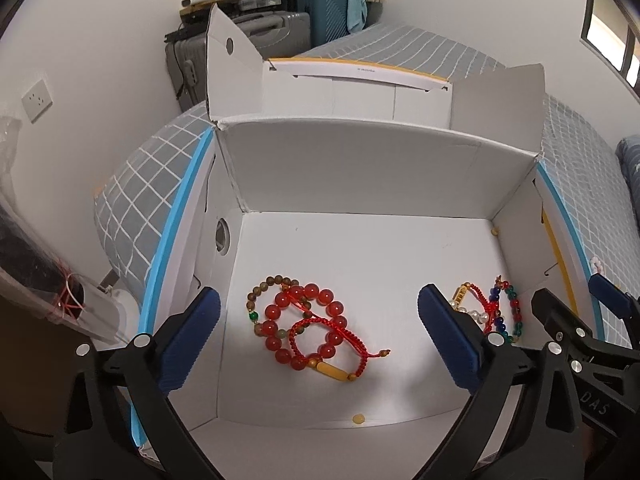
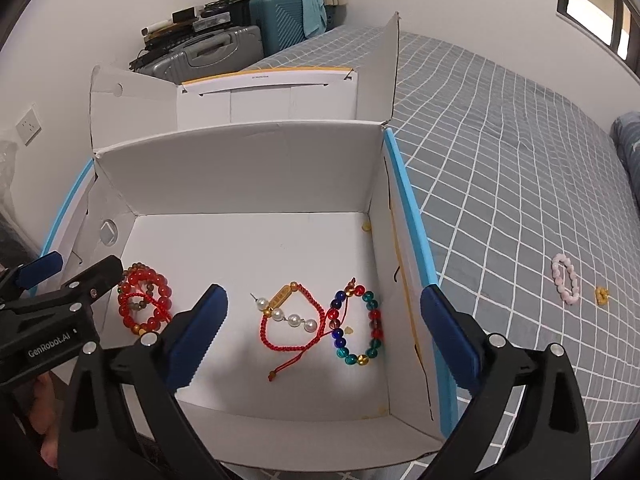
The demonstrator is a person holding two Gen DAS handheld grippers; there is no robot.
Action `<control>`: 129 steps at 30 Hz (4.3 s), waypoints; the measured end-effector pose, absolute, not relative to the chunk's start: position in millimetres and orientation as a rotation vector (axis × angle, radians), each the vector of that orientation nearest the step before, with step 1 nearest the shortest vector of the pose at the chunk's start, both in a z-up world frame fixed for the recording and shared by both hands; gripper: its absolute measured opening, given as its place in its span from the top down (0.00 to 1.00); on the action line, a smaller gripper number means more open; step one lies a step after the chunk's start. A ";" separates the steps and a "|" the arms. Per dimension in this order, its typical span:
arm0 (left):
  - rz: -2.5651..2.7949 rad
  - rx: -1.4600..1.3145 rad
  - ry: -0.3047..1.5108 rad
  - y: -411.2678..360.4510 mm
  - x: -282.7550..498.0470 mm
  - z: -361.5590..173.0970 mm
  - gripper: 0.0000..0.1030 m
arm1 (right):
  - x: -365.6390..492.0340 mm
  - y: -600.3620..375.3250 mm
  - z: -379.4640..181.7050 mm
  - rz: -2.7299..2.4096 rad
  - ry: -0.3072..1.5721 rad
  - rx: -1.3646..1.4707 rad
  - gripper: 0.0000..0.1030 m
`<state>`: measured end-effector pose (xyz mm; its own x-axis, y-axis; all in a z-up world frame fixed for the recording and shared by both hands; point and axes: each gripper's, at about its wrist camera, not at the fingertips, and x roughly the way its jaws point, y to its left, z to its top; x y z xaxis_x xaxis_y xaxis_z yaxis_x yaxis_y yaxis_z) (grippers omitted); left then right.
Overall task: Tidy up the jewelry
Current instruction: 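Move both open tools back over the remaining bracelets on the bed, then grasp pink-white bead bracelet with left tool while right tool grasps yellow amber bracelet, then lift both held bracelets and carry them over the white box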
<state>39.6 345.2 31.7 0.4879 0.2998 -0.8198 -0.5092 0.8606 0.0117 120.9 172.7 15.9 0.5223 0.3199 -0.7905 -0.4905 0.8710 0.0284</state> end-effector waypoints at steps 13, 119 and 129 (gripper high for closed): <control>0.457 -0.222 0.897 316.1 46.8 50.8 0.05 | 111.7 127.5 49.3 0.459 0.833 -0.148 0.09; -0.123 -0.056 0.964 -23.2 315.3 -25.1 0.89 | 325.0 -230.2 -67.4 -0.046 0.986 0.023 0.91; -0.140 -0.046 0.877 -30.7 296.9 -0.6 0.89 | 305.2 -227.2 -47.5 -0.053 0.896 0.026 0.91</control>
<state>296.9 -30.7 -0.6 0.6310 -0.1411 -0.7628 0.1035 0.9898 -0.0975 305.2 -227.2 -47.5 0.6237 -0.0349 -0.7809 0.0570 0.9984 0.0010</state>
